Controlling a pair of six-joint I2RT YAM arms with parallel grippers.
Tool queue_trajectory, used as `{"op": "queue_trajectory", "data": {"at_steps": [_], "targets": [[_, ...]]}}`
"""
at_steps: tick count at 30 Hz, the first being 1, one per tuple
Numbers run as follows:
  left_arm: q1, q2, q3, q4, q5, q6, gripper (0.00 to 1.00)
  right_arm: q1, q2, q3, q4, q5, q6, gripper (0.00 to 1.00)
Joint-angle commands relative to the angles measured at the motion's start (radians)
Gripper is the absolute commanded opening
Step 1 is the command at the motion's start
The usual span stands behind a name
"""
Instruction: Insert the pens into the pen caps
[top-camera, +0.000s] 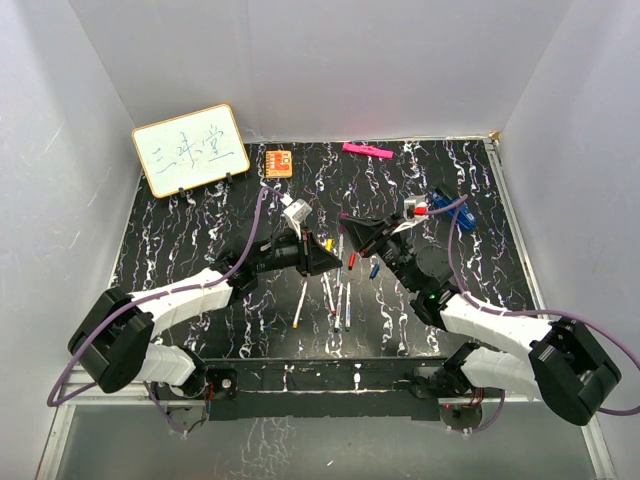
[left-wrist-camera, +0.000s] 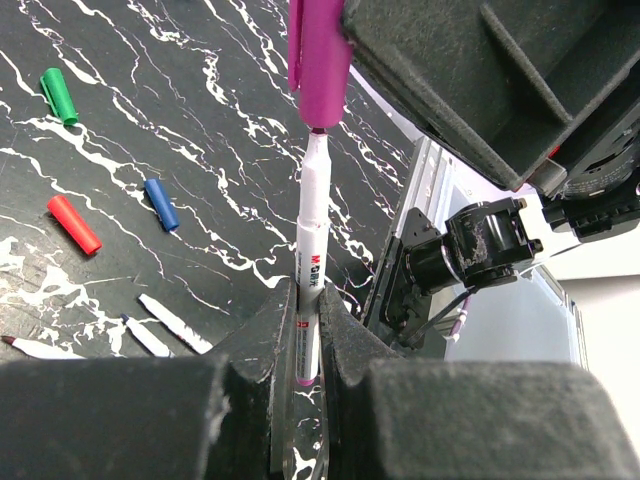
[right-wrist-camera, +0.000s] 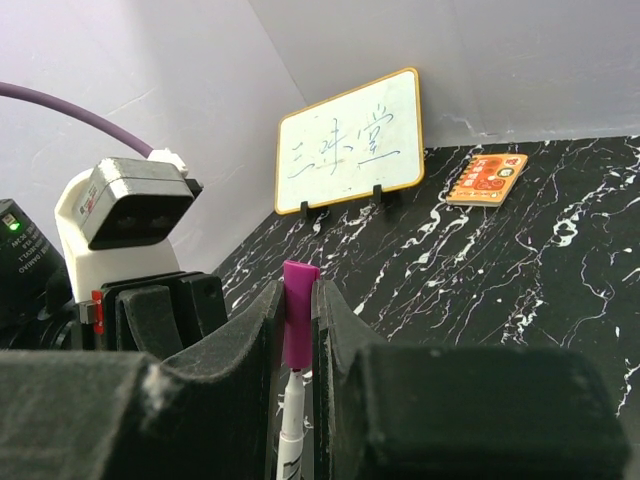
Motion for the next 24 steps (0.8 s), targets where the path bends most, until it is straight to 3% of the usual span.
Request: {"op": "queue_trajectory", "data": {"at_steps": [1, 24], "targets": [[-0.006, -0.043, 0.012, 0.0, 0.004, 0.02, 0.0, -0.002, 0.0, 0.006, 0.057, -0.01, -0.003, 0.0], [-0.005, -0.016, 0.019, 0.055, -0.029, -0.002, 0.0, 0.0, 0.013, -0.033, 0.051, -0.052, 0.04, 0.0]]}}
